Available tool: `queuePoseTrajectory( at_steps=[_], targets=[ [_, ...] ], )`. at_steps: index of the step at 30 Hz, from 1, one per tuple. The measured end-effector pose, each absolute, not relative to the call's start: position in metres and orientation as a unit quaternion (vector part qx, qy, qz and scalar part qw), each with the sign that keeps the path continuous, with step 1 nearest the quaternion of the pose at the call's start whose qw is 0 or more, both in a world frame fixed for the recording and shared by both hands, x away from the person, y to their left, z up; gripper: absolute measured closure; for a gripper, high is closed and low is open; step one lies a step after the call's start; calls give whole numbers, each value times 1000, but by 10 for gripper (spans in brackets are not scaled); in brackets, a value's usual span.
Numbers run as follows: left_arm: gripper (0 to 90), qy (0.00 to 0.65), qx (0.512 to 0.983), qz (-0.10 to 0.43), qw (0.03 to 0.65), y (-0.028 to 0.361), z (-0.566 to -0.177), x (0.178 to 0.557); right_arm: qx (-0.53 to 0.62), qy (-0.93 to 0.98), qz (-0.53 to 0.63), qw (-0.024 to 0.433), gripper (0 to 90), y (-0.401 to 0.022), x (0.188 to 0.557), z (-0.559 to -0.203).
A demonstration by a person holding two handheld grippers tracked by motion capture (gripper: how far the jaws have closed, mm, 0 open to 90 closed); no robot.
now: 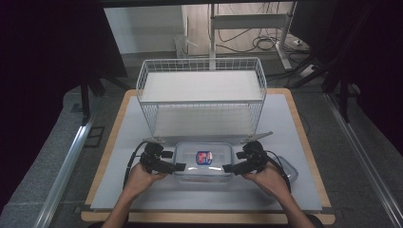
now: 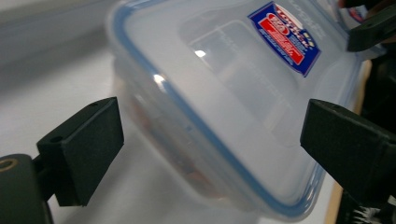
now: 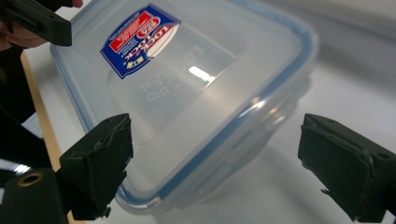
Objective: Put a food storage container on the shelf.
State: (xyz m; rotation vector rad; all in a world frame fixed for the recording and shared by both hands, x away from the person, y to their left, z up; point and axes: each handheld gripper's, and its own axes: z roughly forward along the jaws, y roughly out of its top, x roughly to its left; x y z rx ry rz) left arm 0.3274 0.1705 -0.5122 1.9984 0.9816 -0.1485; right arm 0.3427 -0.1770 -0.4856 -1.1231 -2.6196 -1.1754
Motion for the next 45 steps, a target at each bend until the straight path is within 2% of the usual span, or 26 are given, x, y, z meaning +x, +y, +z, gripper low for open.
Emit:
queuePoseTrajectory(
  at_steps=[1, 4, 9, 11, 13, 14, 17, 20, 25, 31, 38, 45],
  targets=[
    [61, 393, 804, -68, 442, 169, -513, 328, -372, -845, -380, 52, 98, -173, 345, -488],
    [38, 395, 802, -76, 441, 165, -516, 327, -379, -843, -376, 63, 87, -171, 348, -489],
    [54, 400, 801, -70, 440, 165, -514, 323, -401, -830, -374, 104, 93, -169, 353, -495],
    [75, 400, 801, -63, 441, 166, -512, 320, -398, -830, -378, 100, 132, -171, 351, -493],
    [130, 396, 802, -51, 444, 168, -509, 314, -402, -822, -393, 93, 230, -177, 346, -489],
    [130, 395, 801, -44, 447, 169, -507, 311, -402, -822, -393, 93, 230, -177, 346, -489],
    [228, 401, 791, -33, 461, 172, -506, 302, -407, -809, -415, 84, 326, -184, 337, -485],
    [271, 406, 784, -36, 469, 176, -506, 293, -410, -803, -425, 82, 375, -187, 332, -484],
    [400, 406, 778, -25, 479, 181, -503, 277, -398, -797, -447, 81, 484, -197, 318, -481],
    [438, 410, 767, -32, 493, 185, -505, 273, -387, -804, -446, 73, 482, -197, 314, -480],
    [490, 409, 760, -47, 502, 191, -507, 270, -377, -807, -447, 80, 417, -196, 313, -487],
    [512, 424, 744, -61, 512, 193, -509, 269, -396, -791, -456, 92, 465, -198, 312, -489]
  ],
)
